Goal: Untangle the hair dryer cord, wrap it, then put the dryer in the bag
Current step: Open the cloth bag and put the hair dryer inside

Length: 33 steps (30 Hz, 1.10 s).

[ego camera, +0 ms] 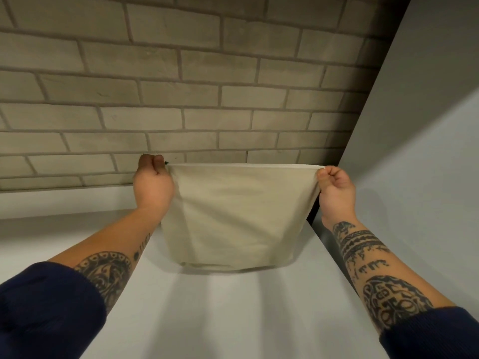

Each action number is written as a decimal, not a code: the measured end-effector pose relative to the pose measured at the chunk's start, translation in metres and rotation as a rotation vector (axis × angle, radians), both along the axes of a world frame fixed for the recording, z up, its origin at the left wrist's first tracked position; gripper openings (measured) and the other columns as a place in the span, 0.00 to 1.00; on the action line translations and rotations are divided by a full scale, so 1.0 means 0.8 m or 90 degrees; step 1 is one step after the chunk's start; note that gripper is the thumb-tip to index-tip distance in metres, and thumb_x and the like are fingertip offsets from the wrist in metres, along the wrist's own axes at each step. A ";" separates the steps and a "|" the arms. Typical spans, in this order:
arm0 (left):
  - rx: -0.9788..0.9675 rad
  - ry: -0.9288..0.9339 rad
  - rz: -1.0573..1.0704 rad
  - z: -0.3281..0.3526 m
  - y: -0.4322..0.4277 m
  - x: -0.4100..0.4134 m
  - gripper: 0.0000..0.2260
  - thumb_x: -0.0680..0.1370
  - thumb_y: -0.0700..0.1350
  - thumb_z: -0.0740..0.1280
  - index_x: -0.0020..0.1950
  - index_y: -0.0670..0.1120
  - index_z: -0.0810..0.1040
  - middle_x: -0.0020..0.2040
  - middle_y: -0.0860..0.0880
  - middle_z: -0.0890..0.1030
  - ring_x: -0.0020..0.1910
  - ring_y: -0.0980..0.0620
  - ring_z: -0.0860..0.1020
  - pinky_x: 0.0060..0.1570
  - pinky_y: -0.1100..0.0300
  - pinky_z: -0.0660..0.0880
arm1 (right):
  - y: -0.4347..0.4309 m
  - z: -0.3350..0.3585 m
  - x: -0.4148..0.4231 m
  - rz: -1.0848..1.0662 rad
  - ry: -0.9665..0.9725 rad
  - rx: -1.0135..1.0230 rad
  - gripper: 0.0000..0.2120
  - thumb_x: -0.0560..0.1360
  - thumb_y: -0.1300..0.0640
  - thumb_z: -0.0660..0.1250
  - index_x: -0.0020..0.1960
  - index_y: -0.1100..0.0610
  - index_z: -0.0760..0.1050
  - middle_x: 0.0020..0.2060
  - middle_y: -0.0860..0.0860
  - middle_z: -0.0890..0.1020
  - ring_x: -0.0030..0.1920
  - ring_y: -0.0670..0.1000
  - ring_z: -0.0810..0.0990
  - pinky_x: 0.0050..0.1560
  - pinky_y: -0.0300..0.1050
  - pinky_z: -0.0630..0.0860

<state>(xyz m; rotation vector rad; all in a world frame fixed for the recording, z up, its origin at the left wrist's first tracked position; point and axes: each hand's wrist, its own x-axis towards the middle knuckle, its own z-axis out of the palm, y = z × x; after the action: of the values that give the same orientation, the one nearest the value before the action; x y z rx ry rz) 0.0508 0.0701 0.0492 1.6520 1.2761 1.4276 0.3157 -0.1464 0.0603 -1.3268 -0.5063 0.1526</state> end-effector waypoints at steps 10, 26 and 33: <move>-0.033 0.044 -0.067 -0.012 0.006 0.001 0.13 0.86 0.48 0.57 0.56 0.39 0.74 0.47 0.44 0.77 0.45 0.45 0.72 0.44 0.59 0.64 | 0.000 -0.027 0.006 0.038 0.084 -0.033 0.08 0.84 0.55 0.61 0.45 0.51 0.72 0.41 0.48 0.78 0.41 0.48 0.74 0.49 0.51 0.74; -0.073 0.052 -0.032 -0.045 0.023 -0.009 0.15 0.86 0.50 0.56 0.57 0.40 0.75 0.48 0.43 0.76 0.47 0.44 0.72 0.47 0.57 0.64 | 0.006 -0.129 0.001 0.348 0.076 -0.244 0.32 0.65 0.62 0.81 0.64 0.48 0.73 0.55 0.43 0.85 0.55 0.44 0.84 0.47 0.39 0.82; -0.098 0.043 -0.038 -0.057 0.043 -0.001 0.14 0.86 0.52 0.56 0.52 0.43 0.73 0.48 0.45 0.76 0.48 0.44 0.73 0.48 0.57 0.65 | 0.042 -0.148 0.001 0.257 0.073 -0.339 0.11 0.74 0.50 0.76 0.54 0.49 0.80 0.53 0.49 0.86 0.52 0.49 0.85 0.57 0.50 0.80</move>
<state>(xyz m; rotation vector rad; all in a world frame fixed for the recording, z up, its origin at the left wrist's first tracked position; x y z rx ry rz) 0.0498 0.1048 0.0034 1.6326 1.3282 1.2158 0.3162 -0.1126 -0.0578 -1.7051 -0.6585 0.7334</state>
